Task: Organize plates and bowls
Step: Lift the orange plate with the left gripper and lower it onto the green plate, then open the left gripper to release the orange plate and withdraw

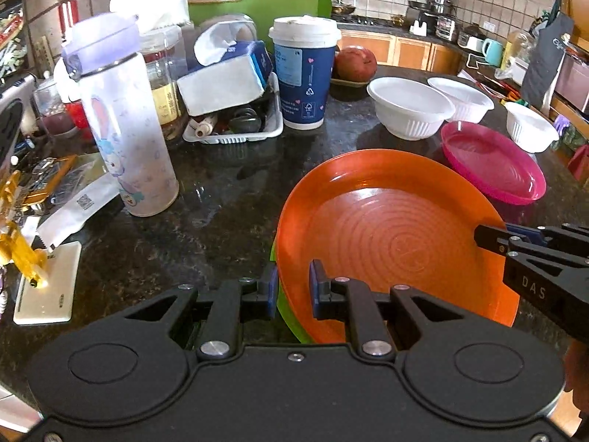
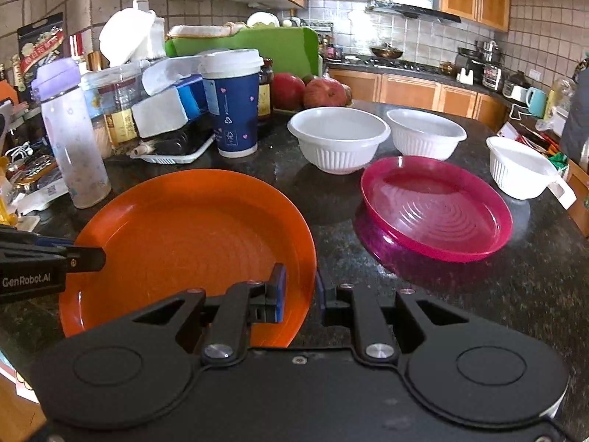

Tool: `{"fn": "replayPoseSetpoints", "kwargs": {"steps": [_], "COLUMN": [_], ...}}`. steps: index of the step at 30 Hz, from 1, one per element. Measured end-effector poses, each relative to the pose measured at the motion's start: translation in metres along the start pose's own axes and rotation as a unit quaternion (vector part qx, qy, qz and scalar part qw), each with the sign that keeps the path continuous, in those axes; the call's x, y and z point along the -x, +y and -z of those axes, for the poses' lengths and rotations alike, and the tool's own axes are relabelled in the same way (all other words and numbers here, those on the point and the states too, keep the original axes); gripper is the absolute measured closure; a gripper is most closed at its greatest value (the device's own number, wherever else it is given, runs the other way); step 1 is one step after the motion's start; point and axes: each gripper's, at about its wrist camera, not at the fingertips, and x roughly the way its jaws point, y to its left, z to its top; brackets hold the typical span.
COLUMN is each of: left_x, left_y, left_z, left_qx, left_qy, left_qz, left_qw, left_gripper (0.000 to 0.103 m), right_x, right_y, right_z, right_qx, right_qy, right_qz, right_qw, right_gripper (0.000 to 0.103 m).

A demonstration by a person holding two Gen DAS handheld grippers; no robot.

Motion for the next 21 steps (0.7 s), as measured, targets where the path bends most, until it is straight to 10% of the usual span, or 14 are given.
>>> {"fn": "replayPoseSetpoints", "kwargs": {"steps": [14,21], "left_x": [-0.01,-0.005], "left_y": [0.006,0.003], "left_z": [0.0,0.003], "left_qx": [-0.014,-0.036], "left_qy": [0.004,-0.018], "left_qz": [0.004,-0.002], "left_qw": [0.9999,0.9992], "left_gripper": [0.079,0.058], "right_x": [-0.014,-0.015], "right_y": [0.008,0.01], "right_z": [0.002,0.0], "right_qx": [-0.004,-0.002], "right_qy": [0.01,0.006], "right_qz": [0.015,0.02], "right_qw": [1.0,1.0], "right_gripper": [0.083,0.083]}}
